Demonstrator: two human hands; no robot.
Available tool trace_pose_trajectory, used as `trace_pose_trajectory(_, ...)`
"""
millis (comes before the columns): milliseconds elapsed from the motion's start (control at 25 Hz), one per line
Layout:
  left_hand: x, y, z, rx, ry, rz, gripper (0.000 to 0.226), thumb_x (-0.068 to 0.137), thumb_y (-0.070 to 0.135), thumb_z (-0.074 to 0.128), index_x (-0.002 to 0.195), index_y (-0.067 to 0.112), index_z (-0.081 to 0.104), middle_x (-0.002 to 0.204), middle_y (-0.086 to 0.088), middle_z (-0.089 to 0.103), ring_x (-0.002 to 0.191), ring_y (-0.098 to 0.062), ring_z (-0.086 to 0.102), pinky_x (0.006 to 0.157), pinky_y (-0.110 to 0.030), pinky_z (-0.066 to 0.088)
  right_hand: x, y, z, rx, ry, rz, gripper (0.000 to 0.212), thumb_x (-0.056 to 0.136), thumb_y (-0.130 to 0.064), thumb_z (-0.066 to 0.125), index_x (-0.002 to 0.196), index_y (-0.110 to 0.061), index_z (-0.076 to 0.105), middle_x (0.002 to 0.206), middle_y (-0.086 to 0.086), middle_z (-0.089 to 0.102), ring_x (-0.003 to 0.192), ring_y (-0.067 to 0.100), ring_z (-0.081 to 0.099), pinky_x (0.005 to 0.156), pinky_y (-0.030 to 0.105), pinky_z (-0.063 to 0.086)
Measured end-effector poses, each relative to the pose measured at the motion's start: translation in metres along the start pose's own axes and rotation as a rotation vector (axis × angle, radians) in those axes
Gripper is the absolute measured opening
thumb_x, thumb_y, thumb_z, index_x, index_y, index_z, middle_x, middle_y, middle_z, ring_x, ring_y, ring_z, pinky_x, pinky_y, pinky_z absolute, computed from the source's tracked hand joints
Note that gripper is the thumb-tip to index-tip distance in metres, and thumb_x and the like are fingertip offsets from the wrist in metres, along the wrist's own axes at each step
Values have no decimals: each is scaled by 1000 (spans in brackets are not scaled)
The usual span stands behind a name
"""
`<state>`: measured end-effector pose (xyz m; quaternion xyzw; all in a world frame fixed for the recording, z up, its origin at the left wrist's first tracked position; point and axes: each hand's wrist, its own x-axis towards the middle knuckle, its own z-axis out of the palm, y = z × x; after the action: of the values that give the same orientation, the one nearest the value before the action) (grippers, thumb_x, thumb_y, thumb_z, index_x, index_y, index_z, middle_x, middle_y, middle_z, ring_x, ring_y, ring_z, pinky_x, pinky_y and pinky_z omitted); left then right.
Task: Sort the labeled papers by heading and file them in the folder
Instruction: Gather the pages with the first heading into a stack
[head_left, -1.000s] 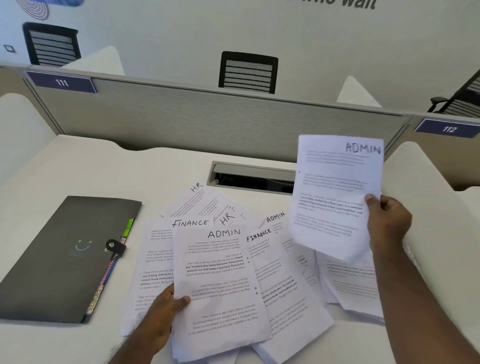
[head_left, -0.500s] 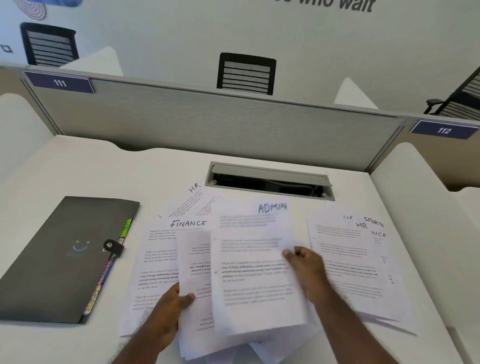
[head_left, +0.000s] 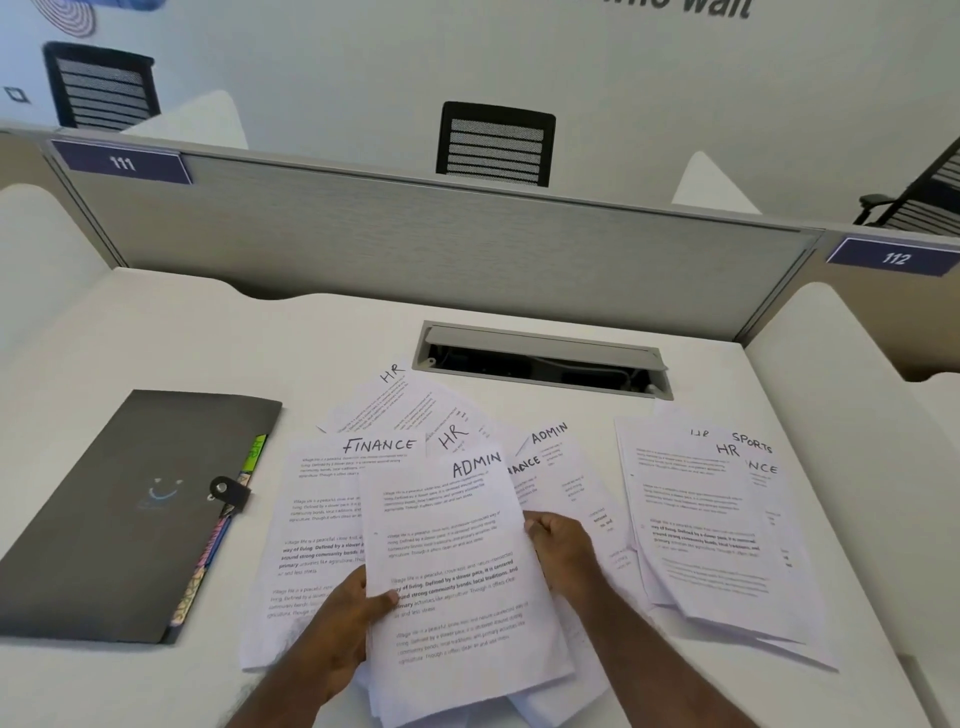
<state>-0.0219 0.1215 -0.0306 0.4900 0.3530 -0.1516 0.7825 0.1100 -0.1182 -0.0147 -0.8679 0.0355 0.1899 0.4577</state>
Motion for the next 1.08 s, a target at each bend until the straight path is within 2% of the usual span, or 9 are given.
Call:
trace_pose_trajectory(120,4,-1,-3,1,16,17,39,95,-10,52,130,7,59,119,-17,72,111,-39,67,96,-59,51,16,3,-26,-145,163,-50,29,95,-28,51,119,-18,65,115,1,69,108,22,64,95,38,52)
trace_pose_trajectory(200,6,-2,-5,1,28,16,38,95,-10,51,128,8,60,119,-16,73,110,-39,67,94,-57,53,29,9,-47,-342,272,-50,31,94,-28,52,124,-23,61,126,2,62,117,24,56,97,39,48)
trace_pose_trajectory(360,9,-3,-6,-2,35,13,38,96,-9,50,127,9,60,118,-16,73,108,-39,68,88,-56,56,46,18,-63,-800,177,90,45,95,-35,48,138,-24,42,137,3,48,123,25,48,97,42,43)
trace_pose_trajectory(480,11,-3,-7,15,54,7,36,97,-9,49,125,10,60,116,-16,74,107,-39,69,85,-54,57,52,24,-60,-930,189,120,46,93,-38,51,135,-20,42,129,5,51,117,24,51,93,40,43)
trace_pose_trajectory(600,11,-4,-6,35,67,1,34,98,-8,48,123,12,61,113,-13,75,105,-37,69,82,-51,59,58,23,-58,-895,213,150,46,92,-35,54,134,-18,42,127,6,50,116,24,51,91,39,46)
trace_pose_trajectory(960,13,-9,-6,91,93,-35,37,99,-6,47,131,11,56,120,-16,71,108,-39,68,92,-58,54,59,25,-64,-720,149,210,68,89,-22,57,148,-22,25,135,10,47,121,30,50,98,44,44)
trace_pose_trajectory(1080,11,-7,-5,102,95,-35,37,99,-5,48,131,11,57,119,-16,72,107,-39,68,92,-59,54,59,18,-70,-627,208,201,56,87,-24,56,140,-25,40,130,6,58,118,29,51,98,42,43)
